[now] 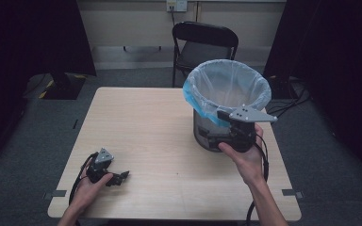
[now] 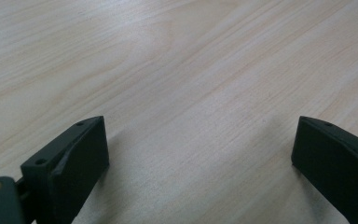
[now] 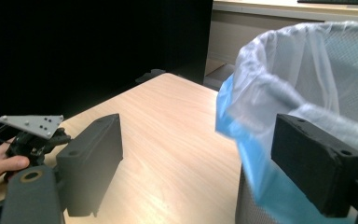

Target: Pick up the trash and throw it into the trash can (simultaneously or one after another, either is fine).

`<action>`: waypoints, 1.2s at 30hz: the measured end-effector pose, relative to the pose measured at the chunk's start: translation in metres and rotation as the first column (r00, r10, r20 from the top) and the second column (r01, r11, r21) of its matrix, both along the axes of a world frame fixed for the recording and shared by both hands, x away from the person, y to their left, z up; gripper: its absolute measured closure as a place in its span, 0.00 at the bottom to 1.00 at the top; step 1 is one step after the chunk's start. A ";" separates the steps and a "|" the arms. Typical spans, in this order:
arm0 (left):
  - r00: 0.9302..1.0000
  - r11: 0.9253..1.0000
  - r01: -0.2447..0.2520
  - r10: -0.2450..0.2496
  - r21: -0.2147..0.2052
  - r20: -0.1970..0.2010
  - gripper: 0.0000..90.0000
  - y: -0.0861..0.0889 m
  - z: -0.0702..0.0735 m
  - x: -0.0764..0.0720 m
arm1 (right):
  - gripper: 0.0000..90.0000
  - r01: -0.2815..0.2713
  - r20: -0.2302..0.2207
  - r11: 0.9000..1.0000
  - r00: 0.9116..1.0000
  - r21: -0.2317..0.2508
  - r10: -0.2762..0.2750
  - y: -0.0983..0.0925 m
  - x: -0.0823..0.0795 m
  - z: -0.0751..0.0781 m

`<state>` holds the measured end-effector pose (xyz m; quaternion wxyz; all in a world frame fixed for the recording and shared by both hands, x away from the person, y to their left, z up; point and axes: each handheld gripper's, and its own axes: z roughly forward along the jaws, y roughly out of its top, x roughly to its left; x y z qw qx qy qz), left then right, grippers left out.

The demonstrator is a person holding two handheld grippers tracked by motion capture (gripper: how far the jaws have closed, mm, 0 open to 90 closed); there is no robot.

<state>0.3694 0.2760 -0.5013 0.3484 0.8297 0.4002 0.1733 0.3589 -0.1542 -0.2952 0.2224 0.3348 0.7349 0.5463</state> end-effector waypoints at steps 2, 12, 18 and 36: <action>1.000 1.000 0.000 0.000 0.002 0.001 0.04 0.000 0.000 0.000 | 0.17 -0.003 -0.007 1.000 1.000 0.000 0.003 0.000 -0.003 -0.004; 1.000 1.000 0.000 0.000 0.000 0.000 0.04 0.000 0.000 0.000 | 0.19 -0.014 -0.048 1.000 0.999 -0.006 0.014 -0.001 -0.012 -0.030; 1.000 1.000 0.000 0.000 0.002 0.001 0.04 0.000 0.000 0.000 | 0.20 -0.008 -0.086 1.000 0.996 -0.009 0.007 -0.005 -0.014 -0.052; 1.000 1.000 0.000 0.000 0.002 0.001 0.04 0.000 0.000 0.000 | 0.20 0.013 -0.204 0.997 0.979 -0.078 -0.029 -0.019 -0.016 -0.123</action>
